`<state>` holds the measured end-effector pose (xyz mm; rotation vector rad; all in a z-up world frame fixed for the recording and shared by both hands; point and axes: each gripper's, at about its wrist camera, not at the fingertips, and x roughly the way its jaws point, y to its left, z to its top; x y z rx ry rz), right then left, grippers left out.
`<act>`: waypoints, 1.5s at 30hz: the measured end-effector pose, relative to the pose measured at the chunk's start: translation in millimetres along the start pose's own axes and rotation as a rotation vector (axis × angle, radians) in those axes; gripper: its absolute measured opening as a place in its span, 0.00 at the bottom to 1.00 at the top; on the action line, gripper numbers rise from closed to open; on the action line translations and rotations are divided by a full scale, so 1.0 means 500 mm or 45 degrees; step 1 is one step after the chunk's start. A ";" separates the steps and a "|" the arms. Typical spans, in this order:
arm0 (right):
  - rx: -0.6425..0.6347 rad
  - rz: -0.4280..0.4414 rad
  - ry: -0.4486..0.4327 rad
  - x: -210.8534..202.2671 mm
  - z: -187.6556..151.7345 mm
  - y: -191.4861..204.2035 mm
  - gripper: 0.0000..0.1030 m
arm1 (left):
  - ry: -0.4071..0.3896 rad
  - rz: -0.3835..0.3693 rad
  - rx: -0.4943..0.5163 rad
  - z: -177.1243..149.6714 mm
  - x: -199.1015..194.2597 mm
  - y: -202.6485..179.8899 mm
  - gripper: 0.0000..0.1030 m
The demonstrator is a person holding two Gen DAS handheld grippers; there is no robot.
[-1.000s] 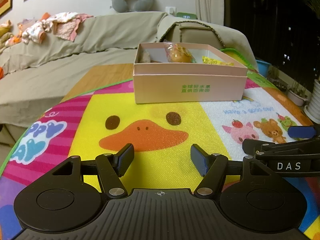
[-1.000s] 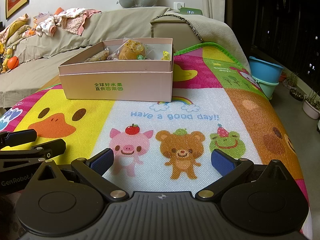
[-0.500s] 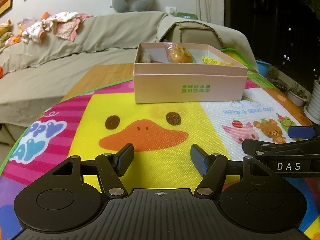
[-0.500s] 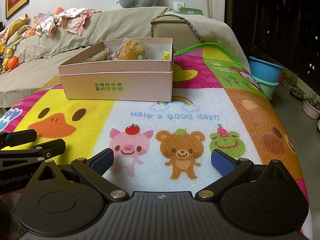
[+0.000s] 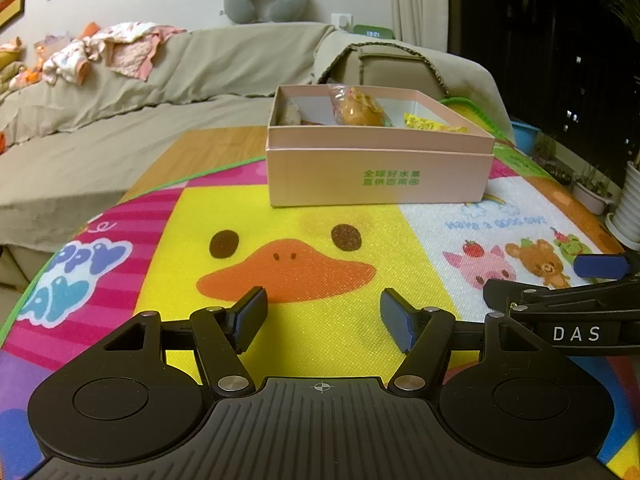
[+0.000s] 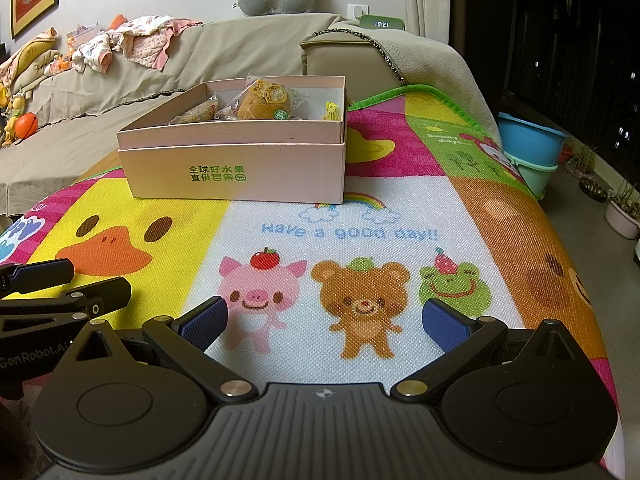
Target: Organize objects
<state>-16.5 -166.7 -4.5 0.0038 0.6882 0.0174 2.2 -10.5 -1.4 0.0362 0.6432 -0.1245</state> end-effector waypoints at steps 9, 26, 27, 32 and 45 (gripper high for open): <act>0.000 0.000 0.000 0.000 0.000 0.000 1.00 | 0.001 -0.004 -0.005 0.000 0.000 0.001 0.68; 0.000 0.000 0.000 -0.001 -0.001 -0.001 1.00 | 0.000 -0.014 -0.014 0.000 -0.002 0.003 0.67; 0.000 0.000 0.000 0.000 -0.001 0.000 1.00 | 0.000 -0.011 -0.011 -0.001 -0.002 0.003 0.67; 0.000 0.000 0.000 0.000 0.000 -0.001 1.00 | 0.000 -0.007 -0.005 0.000 -0.001 0.004 0.68; 0.000 0.000 0.000 0.001 0.000 0.000 1.00 | 0.002 -0.003 0.000 0.000 -0.001 -0.001 0.68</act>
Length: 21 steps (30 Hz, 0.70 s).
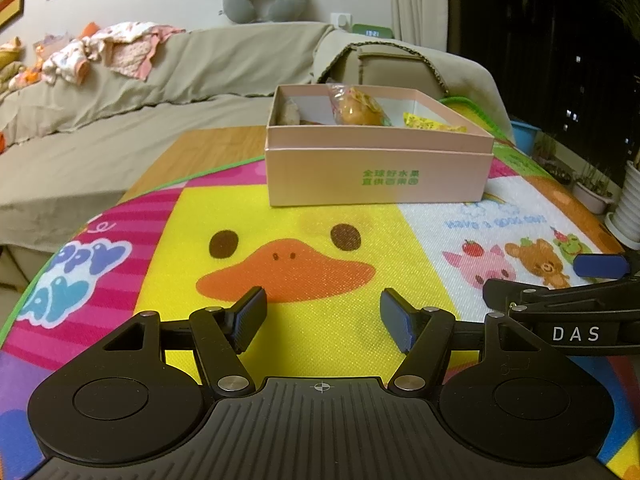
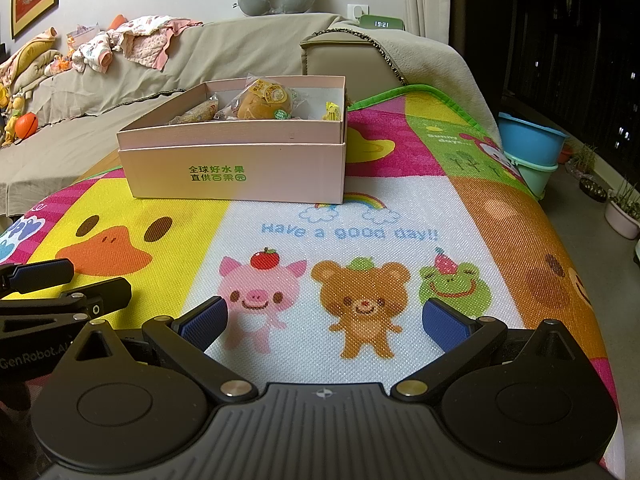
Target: Organize objects
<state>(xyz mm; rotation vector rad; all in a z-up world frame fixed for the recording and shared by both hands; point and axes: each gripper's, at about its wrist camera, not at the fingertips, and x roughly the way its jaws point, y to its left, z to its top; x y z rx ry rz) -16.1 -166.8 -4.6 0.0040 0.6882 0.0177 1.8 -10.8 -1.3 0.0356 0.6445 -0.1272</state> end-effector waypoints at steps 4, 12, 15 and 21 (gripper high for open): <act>0.000 0.000 0.000 0.000 0.000 0.000 1.00 | 0.000 -0.005 -0.006 0.000 0.000 0.000 0.68; 0.000 0.000 0.000 0.000 -0.001 0.000 1.00 | 0.001 -0.001 -0.001 0.000 0.000 0.001 0.68; 0.000 0.000 0.000 0.000 0.000 0.000 1.00 | 0.002 -0.005 -0.005 0.000 0.000 0.003 0.68; 0.000 0.000 0.000 0.000 0.000 0.000 1.00 | 0.003 0.000 0.000 0.001 0.000 -0.001 0.68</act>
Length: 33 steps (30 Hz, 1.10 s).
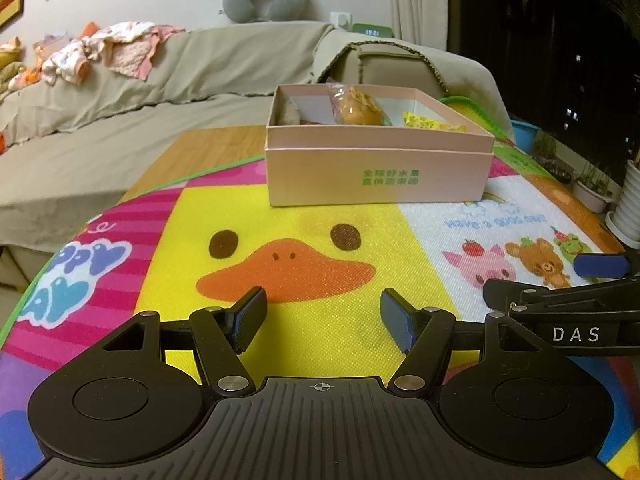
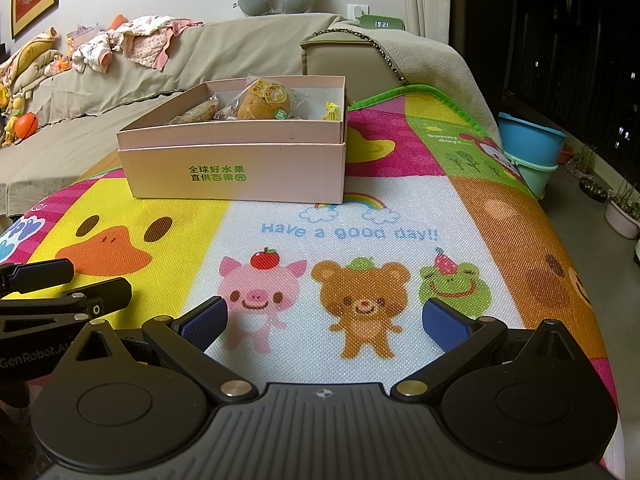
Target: Organize objects
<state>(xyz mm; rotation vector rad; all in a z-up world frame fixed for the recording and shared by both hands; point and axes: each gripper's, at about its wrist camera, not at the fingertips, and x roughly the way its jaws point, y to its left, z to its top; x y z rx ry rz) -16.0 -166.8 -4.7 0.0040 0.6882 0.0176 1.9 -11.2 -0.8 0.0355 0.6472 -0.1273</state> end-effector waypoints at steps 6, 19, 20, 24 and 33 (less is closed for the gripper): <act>0.000 0.000 0.000 0.000 0.000 0.000 1.00 | 0.000 0.004 0.005 0.000 0.000 -0.001 0.68; 0.000 0.000 0.000 0.000 0.000 0.000 1.00 | 0.001 0.004 0.006 0.000 0.000 0.000 0.68; 0.000 0.000 0.000 0.000 0.000 0.000 1.00 | 0.000 0.004 0.006 0.000 0.000 0.000 0.68; 0.000 0.000 0.000 0.000 0.000 0.000 1.00 | 0.001 0.003 0.005 0.000 0.000 0.000 0.68; 0.000 0.000 0.000 0.000 0.001 0.000 1.00 | 0.001 -0.002 0.004 0.000 0.001 0.000 0.68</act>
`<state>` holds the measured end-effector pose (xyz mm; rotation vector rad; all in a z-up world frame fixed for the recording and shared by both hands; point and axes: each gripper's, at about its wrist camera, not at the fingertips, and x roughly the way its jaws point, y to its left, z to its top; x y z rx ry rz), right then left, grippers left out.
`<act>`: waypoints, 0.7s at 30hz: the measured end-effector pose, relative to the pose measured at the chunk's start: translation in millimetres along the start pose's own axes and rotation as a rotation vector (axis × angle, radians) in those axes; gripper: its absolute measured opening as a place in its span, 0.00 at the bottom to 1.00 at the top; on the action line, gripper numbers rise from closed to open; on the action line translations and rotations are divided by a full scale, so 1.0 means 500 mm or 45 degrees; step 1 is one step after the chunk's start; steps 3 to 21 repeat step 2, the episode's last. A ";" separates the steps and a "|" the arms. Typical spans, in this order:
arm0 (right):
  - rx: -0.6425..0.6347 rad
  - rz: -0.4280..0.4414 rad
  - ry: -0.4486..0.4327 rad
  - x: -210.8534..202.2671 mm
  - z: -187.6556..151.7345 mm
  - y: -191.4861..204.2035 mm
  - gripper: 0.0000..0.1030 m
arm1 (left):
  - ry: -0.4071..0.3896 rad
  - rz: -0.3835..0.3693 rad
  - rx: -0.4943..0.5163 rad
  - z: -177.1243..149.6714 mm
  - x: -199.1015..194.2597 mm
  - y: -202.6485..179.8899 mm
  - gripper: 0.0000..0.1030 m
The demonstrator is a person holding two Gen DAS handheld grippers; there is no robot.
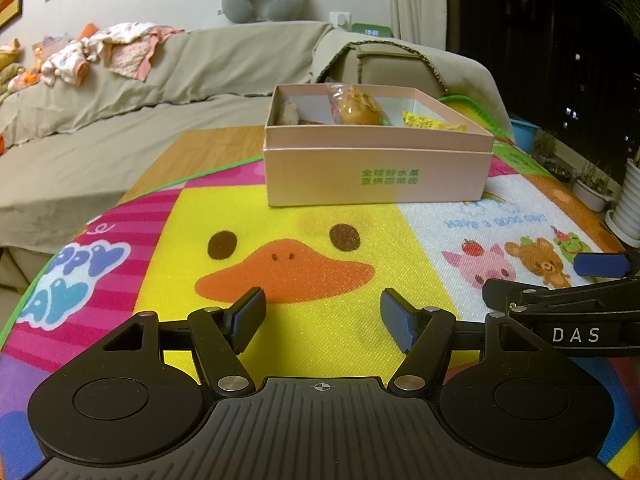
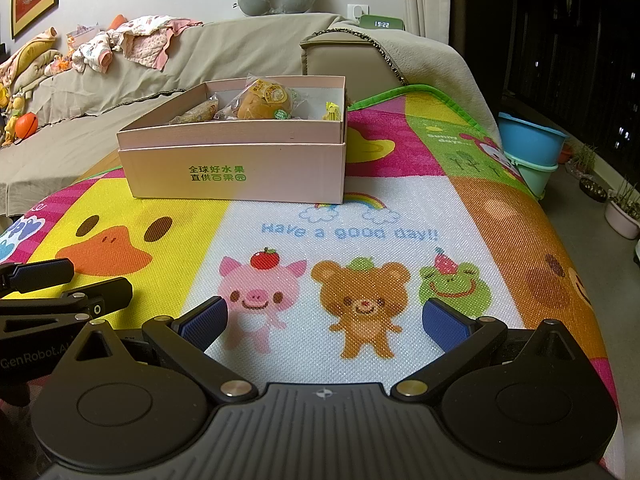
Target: Organize objects
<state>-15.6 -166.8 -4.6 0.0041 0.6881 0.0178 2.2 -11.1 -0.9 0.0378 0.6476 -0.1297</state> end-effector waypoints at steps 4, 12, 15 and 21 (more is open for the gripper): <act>0.000 0.000 0.000 0.000 0.000 0.000 1.00 | 0.001 -0.006 -0.004 0.001 0.001 0.001 0.69; 0.000 0.000 0.000 0.000 0.000 0.000 1.00 | 0.001 -0.006 -0.004 0.001 0.001 0.001 0.69; 0.000 0.000 0.000 0.000 0.000 0.000 1.00 | 0.001 -0.006 -0.004 0.001 0.001 0.001 0.69; 0.000 0.000 0.000 0.000 0.000 0.000 1.00 | 0.001 -0.006 -0.004 0.001 0.001 0.001 0.69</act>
